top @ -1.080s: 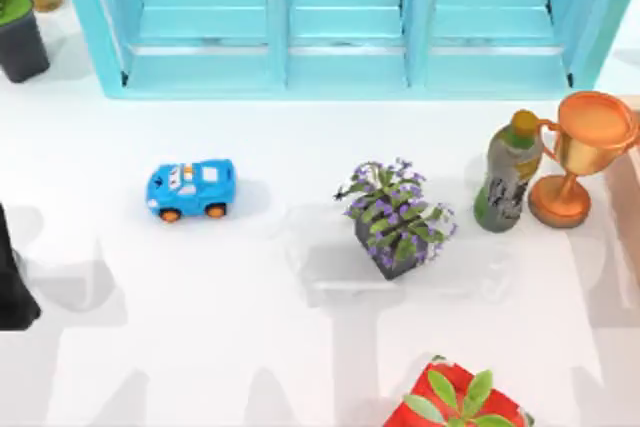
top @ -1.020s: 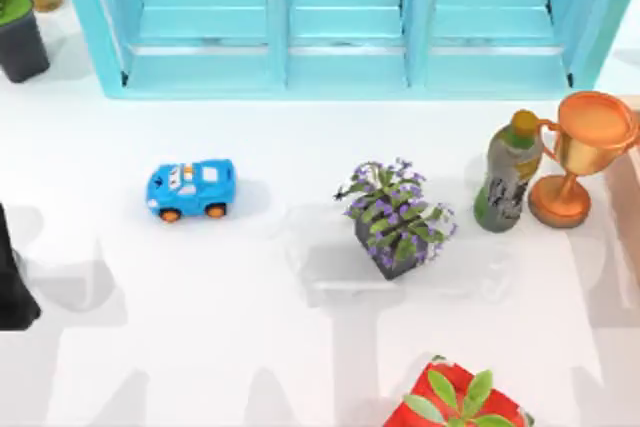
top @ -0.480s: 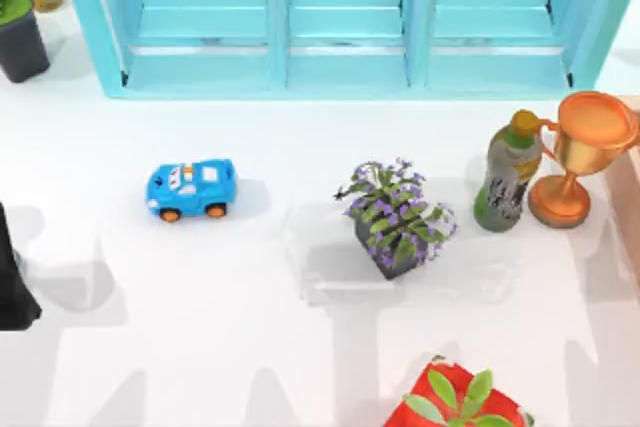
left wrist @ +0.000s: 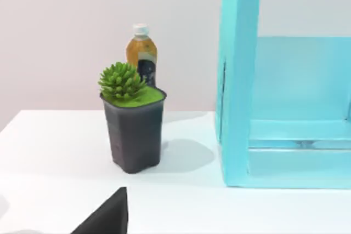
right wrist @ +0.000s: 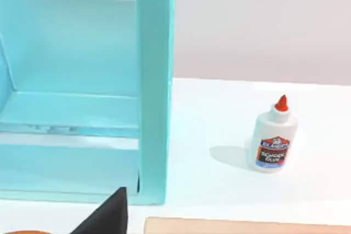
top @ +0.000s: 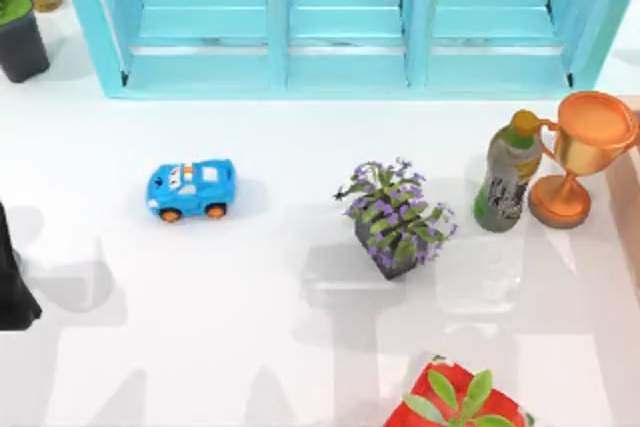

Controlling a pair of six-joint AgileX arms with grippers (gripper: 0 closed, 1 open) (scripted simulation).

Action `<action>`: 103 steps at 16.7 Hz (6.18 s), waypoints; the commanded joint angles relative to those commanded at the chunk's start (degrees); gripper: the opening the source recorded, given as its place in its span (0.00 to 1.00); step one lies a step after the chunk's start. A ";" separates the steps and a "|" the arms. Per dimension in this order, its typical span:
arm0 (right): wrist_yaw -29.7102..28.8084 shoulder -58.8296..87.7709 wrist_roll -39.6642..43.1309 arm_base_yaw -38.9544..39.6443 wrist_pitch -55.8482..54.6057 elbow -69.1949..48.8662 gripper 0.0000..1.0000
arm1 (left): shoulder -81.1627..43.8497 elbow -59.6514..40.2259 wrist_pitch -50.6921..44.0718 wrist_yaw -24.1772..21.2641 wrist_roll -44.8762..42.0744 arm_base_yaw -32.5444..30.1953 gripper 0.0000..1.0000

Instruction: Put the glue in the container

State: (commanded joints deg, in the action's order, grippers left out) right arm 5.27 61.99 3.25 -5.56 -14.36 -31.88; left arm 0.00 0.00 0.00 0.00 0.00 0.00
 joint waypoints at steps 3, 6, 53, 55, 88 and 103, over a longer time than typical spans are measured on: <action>1.21 15.27 0.80 -1.56 -3.96 -8.47 1.00 | 0.00 0.00 0.00 0.00 0.00 0.00 1.00; 2.10 29.68 1.44 -3.22 -7.43 -16.07 1.00 | 0.00 0.00 0.00 0.00 0.00 0.00 1.00; 1.83 80.25 1.72 -5.17 -9.69 -57.31 0.25 | 0.00 0.00 0.00 0.00 0.00 0.00 1.00; 1.83 80.25 1.72 -5.17 -9.69 -57.31 0.10 | 0.00 0.00 0.00 0.00 0.00 0.00 1.00; 3.05 67.37 3.35 -6.81 8.58 -61.75 0.00 | 0.00 0.00 0.00 0.00 0.00 0.00 1.00; 40.52 44.12 73.25 -38.67 63.29 -41.73 0.00 | 0.00 0.00 0.00 0.00 0.00 0.00 1.00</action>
State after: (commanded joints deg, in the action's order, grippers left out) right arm 45.80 106.10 76.50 -44.23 48.92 -73.61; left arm 0.00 0.00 0.00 0.00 0.00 0.00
